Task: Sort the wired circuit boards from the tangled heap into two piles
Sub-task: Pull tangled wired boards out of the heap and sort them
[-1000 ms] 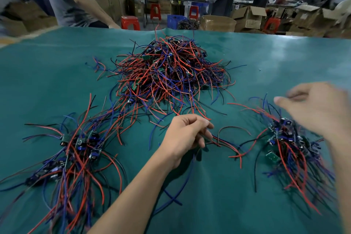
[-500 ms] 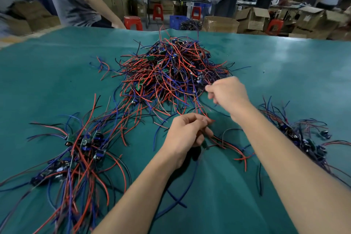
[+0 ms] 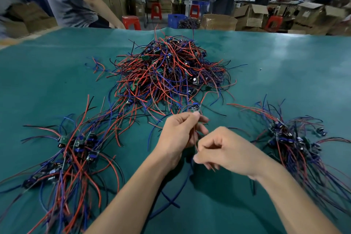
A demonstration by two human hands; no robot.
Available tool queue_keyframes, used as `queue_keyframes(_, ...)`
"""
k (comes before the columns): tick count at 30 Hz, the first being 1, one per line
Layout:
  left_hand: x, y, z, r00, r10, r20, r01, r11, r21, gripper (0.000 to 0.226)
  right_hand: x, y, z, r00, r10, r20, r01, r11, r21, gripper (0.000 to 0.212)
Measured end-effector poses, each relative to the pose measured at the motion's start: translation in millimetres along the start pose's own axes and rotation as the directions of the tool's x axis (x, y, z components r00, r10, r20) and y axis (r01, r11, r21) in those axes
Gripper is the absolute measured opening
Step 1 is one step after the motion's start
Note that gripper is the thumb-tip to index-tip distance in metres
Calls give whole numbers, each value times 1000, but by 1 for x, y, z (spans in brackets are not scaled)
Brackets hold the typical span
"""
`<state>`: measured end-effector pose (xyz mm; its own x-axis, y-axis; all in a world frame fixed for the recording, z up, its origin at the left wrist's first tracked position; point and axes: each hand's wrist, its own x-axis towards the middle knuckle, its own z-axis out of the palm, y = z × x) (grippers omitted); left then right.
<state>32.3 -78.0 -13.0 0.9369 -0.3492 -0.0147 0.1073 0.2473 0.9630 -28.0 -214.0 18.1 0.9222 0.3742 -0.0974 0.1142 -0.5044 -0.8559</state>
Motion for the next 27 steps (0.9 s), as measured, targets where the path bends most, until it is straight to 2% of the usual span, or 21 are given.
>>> queue_keyframes(1,0,-1,0,1000,20,5,-20,999,30,30,0,3,-2,997,5,-76,-4,1000,15,41)
queue_keyframes(2,0,-2,0,999,47,13,-48,996,75,29,0,7,-5,975,19,-221,-20,1000,-2,47)
queue_keyframes(4,-2,-4,0,993,114,42,-120,975,187,28,4,14,-10,836,71,-544,-69,997,23,56)
queue_keyframes(6,-4,-6,1,980,169,103,-191,946,262,30,8,16,-10,724,175,-667,-22,972,232,59)
queue_keyframes(7,-5,-7,1,973,187,137,-219,933,285,33,9,18,-10,693,224,-685,-7,952,305,59)
queue_keyframes(9,-6,-8,1,962,195,194,-252,908,336,35,10,20,-13,670,288,-684,-3,923,385,43)
queue_keyframes(11,-7,-7,1,955,174,240,-258,886,385,31,8,21,-17,720,313,-620,49,867,496,22)
queue_keyframes(13,-9,-6,2,954,150,258,-248,878,409,28,8,19,-20,760,296,-579,122,809,575,11)
queue_keyframes(15,-9,-4,3,969,111,219,-183,920,345,28,7,17,-21,769,275,-577,197,757,623,8)
queue_keyframes(17,-8,-1,3,987,47,154,-81,971,226,37,5,16,-24,791,258,-555,257,683,684,8)
queue_keyframes(19,-7,1,3,992,30,119,-48,987,154,39,3,15,-25,825,232,-516,267,645,716,8)
queue_keyframes(22,-8,2,3,988,61,143,-75,992,98,24,6,17,-18,852,198,-485,232,688,688,7)
queue_keyframes(27,-10,2,0,982,61,178,-83,990,115,12,11,20,-11,740,186,-646,269,798,539,16)
